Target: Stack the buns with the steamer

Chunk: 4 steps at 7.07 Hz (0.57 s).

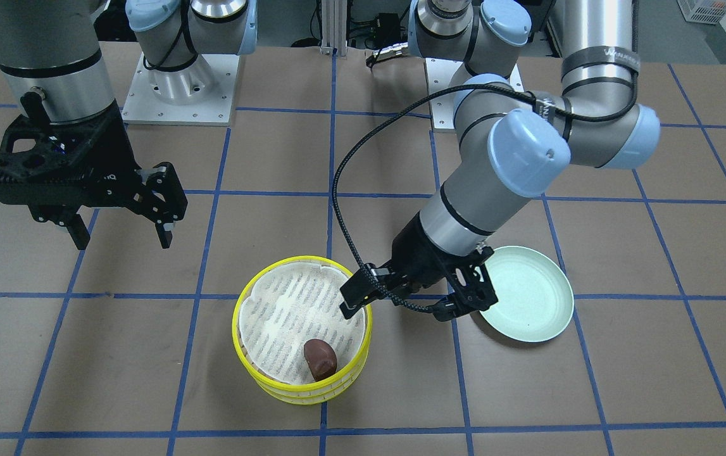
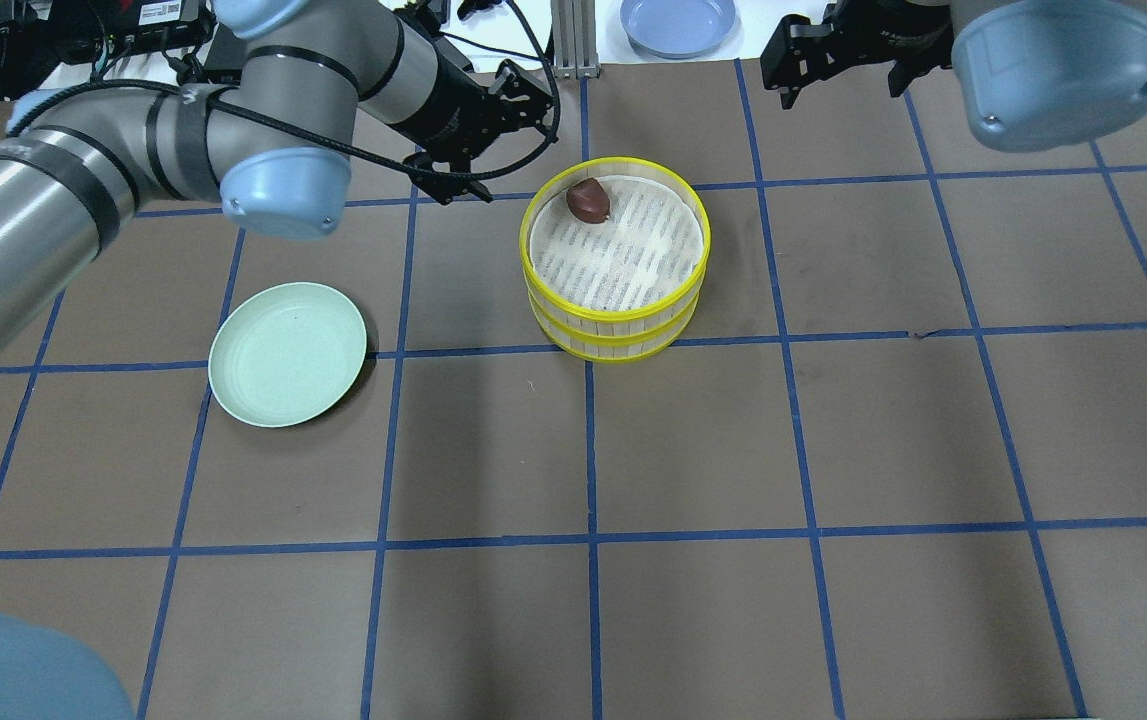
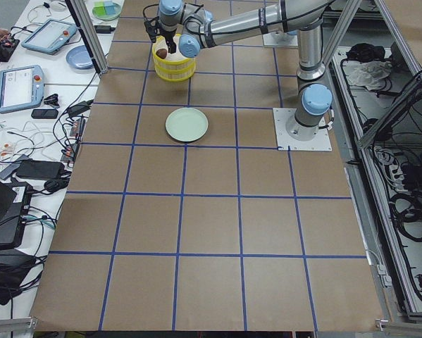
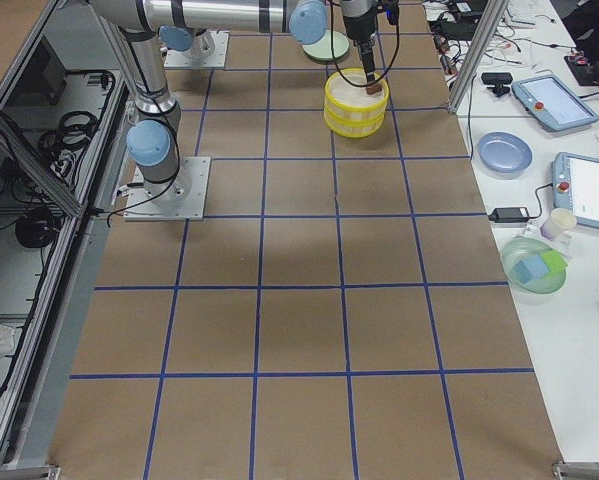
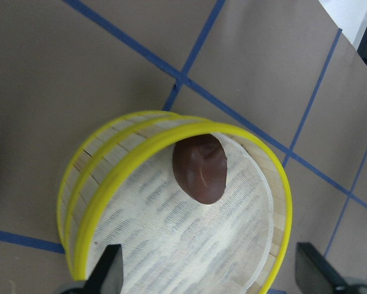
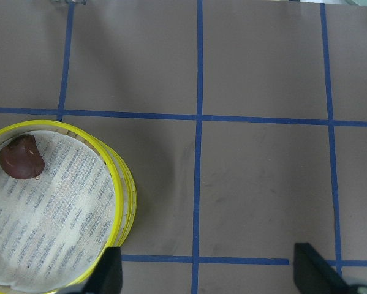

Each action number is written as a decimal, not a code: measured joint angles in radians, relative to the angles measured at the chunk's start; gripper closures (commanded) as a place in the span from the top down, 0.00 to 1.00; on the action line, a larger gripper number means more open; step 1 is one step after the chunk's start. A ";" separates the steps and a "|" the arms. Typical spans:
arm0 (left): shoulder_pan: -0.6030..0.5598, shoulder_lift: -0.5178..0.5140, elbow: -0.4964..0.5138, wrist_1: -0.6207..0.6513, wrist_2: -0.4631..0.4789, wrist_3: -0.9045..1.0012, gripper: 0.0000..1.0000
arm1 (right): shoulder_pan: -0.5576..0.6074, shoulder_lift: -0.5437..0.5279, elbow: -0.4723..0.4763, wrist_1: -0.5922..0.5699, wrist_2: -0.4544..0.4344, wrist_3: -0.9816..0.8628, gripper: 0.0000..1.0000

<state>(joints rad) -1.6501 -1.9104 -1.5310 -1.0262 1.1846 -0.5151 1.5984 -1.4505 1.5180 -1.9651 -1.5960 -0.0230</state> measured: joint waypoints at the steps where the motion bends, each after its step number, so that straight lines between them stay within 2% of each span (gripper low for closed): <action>1: 0.043 0.040 0.040 -0.145 0.107 0.175 1.00 | 0.000 0.000 0.000 0.000 0.000 0.000 1.00; 3: 0.103 0.123 0.067 -0.348 0.334 0.374 1.00 | 0.000 0.000 0.001 0.000 -0.001 0.000 1.00; 4: 0.127 0.161 0.066 -0.427 0.378 0.406 1.00 | 0.000 0.000 0.001 0.000 -0.001 0.000 1.00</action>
<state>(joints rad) -1.5234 -1.7493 -1.4648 -1.4530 1.5625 -0.1093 1.5984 -1.4506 1.5186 -1.9651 -1.5966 -0.0230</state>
